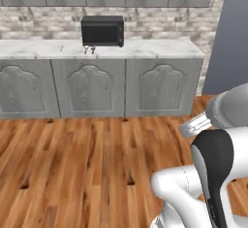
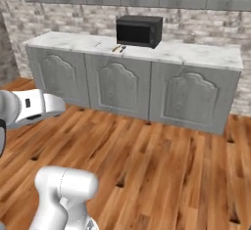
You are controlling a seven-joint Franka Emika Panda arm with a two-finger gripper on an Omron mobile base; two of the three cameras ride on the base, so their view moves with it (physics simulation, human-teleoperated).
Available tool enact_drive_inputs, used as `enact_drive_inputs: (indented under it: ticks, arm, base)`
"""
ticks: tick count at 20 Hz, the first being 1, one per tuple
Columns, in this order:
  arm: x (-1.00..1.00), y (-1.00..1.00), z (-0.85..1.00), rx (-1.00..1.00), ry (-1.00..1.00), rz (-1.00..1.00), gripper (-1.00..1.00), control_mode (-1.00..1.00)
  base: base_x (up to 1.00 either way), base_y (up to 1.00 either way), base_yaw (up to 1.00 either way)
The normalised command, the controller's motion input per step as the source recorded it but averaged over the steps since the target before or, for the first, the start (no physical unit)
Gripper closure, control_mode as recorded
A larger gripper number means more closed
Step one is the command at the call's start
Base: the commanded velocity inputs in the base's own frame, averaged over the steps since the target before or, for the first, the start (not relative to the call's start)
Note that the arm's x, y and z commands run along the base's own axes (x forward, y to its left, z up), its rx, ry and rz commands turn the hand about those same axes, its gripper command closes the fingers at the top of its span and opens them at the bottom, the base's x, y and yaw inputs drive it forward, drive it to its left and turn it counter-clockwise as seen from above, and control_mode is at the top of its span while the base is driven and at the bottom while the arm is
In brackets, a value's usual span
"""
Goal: Organize the utensils by type. Pick up the wooden spoons from the counter and place them in the open cabinet. Then pick up the metallic utensils from the counter and place them in the open drawer.
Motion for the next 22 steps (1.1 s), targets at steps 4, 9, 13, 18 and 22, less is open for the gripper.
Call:
enact_drive_inputs:
  ticks: [4, 9, 13, 18, 22]
  arm:
    - [0.0, 0.0, 0.0, 0.0, 0.0, 0.0, -1.0, 1.0]
    - [0.0, 0.0, 0.0, 0.0, 0.0, 0.0, -1.0, 1.0]
    - [0.0, 0.0, 0.0, 0.0, 0.0, 0.0, -1.0, 1.0]
    - [0.0, 0.0, 0.0, 0.0, 0.0, 0.0, -1.0, 1.0]
    - [0.0, 0.0, 0.0, 0.0, 0.0, 0.0, -1.0, 1.0]
  base:
    - [1.0, 0.45, -0.21]
    - [1.0, 0.47, -0.2]
    - [1.0, 0.5, -0.18]
    - [1.0, 0.49, -0.19]
    - [1.0, 0.56, -0.23]
